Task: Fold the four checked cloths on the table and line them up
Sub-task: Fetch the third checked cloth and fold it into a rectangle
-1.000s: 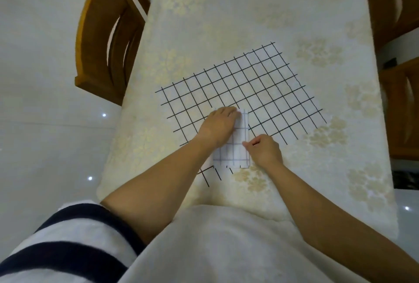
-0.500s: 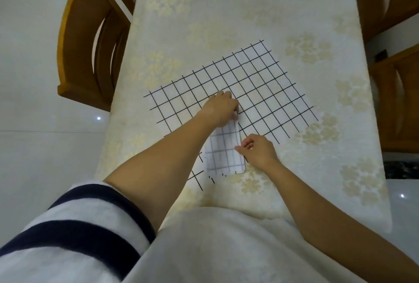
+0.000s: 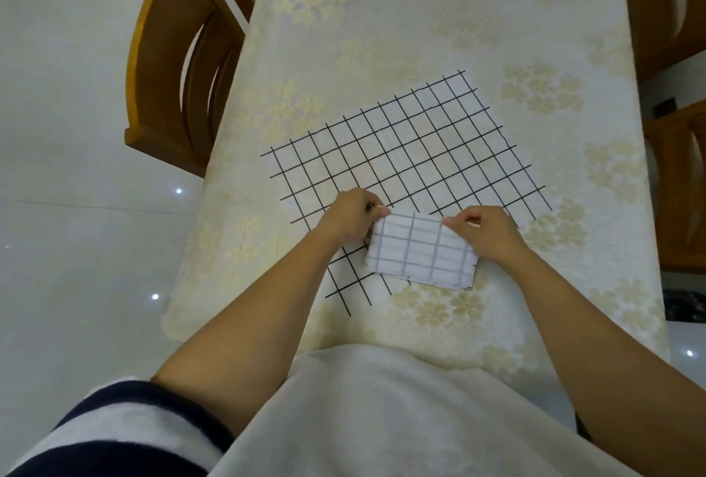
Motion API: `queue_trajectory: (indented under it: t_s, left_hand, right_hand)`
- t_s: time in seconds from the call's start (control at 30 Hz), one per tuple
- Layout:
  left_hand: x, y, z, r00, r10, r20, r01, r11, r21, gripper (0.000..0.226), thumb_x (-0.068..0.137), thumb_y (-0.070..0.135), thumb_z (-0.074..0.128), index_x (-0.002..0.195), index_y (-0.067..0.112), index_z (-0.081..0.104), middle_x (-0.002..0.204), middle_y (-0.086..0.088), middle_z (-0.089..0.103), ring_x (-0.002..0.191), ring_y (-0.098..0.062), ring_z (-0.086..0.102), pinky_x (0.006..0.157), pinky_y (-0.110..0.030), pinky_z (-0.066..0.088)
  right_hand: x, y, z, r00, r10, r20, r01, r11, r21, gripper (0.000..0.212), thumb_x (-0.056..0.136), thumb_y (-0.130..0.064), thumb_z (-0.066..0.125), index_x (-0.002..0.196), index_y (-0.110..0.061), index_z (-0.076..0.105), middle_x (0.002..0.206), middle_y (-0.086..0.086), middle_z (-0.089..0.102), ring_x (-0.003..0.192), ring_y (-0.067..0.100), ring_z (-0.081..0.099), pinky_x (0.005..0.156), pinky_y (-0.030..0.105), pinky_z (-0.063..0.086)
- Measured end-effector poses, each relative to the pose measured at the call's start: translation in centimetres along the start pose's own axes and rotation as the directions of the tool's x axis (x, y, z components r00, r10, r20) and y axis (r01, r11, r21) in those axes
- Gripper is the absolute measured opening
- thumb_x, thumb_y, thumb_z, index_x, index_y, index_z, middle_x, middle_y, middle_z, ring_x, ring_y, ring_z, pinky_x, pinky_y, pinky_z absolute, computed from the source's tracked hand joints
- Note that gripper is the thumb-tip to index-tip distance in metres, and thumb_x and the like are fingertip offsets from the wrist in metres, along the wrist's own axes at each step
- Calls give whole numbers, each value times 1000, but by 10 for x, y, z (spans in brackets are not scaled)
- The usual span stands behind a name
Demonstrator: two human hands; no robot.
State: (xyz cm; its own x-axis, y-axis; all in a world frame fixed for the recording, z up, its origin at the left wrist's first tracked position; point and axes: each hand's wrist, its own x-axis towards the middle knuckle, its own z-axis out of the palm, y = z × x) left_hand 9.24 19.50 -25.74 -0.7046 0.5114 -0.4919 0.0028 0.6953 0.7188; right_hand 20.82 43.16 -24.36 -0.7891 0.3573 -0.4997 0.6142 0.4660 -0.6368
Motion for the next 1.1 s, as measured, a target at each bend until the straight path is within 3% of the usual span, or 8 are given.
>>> queue_trajectory:
  t_s: [0.13, 0.27, 0.4, 0.5, 0.6, 0.7, 0.97, 1.1]
  left_hand:
    - [-4, -6, 17, 998, -22, -65, 23, 1000, 9, 24, 103, 24, 56, 96, 7, 72, 71, 1, 63, 71, -20, 63, 70, -31, 53]
    - [-6, -9, 27, 993, 6, -114, 9, 992, 126, 18, 102, 15, 54, 102, 7, 70, 86, 1, 60, 86, -24, 60, 71, -29, 45]
    - [-21, -11, 43, 860, 319, -398, -65, 843, 534, 34, 95, 18, 64, 128, 11, 59, 120, -14, 56, 103, -31, 53, 85, -40, 48]
    - [-36, -4, 70, 808, 517, -281, -264, 746, 612, 51, 88, 3, 61, 138, 5, 51, 133, -15, 54, 118, -34, 52, 100, -42, 45]
    - [-43, -10, 92, 896, 434, -93, -290, 731, 617, 66, 97, 12, 53, 156, 2, 27, 161, -16, 30, 150, -32, 24, 124, -44, 21]
    - [-42, -28, 91, 951, 308, 0, -226, 699, 678, 63, 107, 29, 22, 160, 13, -6, 168, -3, -9, 155, -22, -11, 126, -43, 1]
    - [-56, -46, 63, 984, 168, -58, -74, 681, 728, 61, 106, 48, -1, 157, 21, -21, 165, 5, -24, 151, -23, -25, 123, -49, -12]
    - [-60, -39, 63, 976, 199, -84, -86, 713, 696, 60, 108, 42, 4, 158, 16, -16, 165, 2, -22, 151, -26, -25, 124, -45, -13]
  right_hand:
    - [6, 7, 10, 988, -41, -151, 33, 998, -58, 11, 88, -30, 74, 86, -19, 72, 89, -4, 71, 87, 14, 64, 68, 20, 43]
    - [2, 19, 22, 955, -111, -275, 53, 976, -210, 15, 91, -28, 69, 102, -17, 71, 101, 3, 70, 97, 23, 62, 81, 35, 50]
    - [-14, 15, 40, 864, -392, -316, 185, 831, -524, 46, 93, -23, 65, 137, -12, 56, 141, 12, 50, 132, 31, 44, 110, 47, 37]
    - [-27, 0, 66, 829, -531, -177, 351, 740, -574, 54, 97, -15, 56, 148, -5, 40, 155, 15, 37, 145, 31, 32, 118, 49, 30]
    - [-36, -1, 95, 892, -446, 66, 408, 735, -541, 69, 98, -17, 52, 155, 0, 17, 164, 14, 14, 153, 27, 11, 123, 46, 20]
    - [-36, 18, 101, 924, -349, 155, 360, 660, -660, 66, 106, -38, 24, 157, -11, -8, 164, 4, -13, 152, 18, -13, 125, 42, 6]
    - [-31, 59, 41, 981, -170, 90, 176, 606, -776, 67, 101, -54, 1, 151, -20, -30, 160, -3, -31, 149, 24, -23, 124, 46, -3]
    - [-33, 47, 43, 985, -168, 49, 140, 587, -797, 69, 99, -53, -1, 153, -14, -23, 162, 4, -27, 149, 29, -23, 122, 47, -10]
